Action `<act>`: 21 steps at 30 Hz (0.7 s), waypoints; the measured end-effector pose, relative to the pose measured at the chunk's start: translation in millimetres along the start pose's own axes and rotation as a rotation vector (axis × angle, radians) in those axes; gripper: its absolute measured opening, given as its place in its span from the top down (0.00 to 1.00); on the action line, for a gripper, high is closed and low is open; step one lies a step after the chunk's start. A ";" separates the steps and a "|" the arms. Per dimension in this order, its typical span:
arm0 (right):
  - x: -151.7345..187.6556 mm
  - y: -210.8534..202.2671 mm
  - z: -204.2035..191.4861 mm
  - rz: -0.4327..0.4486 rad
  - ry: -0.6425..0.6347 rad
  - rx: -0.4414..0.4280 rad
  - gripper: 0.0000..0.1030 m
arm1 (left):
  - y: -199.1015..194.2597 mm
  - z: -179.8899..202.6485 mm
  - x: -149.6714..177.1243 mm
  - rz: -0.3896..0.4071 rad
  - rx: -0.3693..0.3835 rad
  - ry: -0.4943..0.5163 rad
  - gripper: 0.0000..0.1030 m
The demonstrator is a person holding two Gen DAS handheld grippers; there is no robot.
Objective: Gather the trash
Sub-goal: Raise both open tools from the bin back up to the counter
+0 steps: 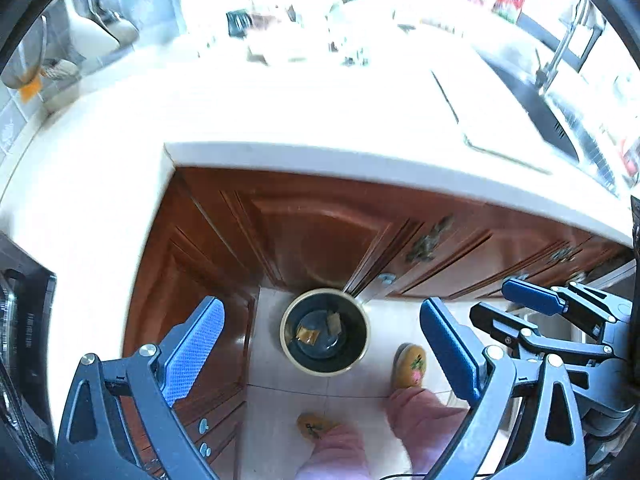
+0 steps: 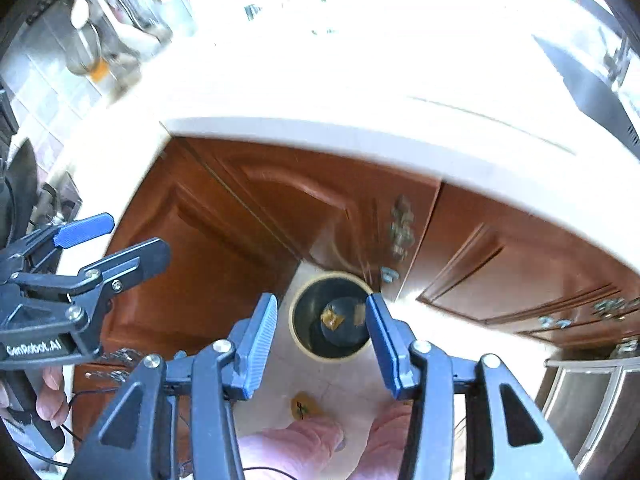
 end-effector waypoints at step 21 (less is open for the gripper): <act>-135.8 -143.4 -13.7 0.243 -0.040 -0.056 0.55 | -169.5 -26.5 -85.2 0.239 -0.027 -0.186 0.08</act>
Point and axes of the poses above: each gripper's, at about its wrist camera, not at the fingertips, and y roughly the way its jaws point, z to its right, x to its underside, the point moved 10 cm from there along y, roughly the way its jaws point, and after that the axes turned 11 degrees about -z, right-handed, at the moved point
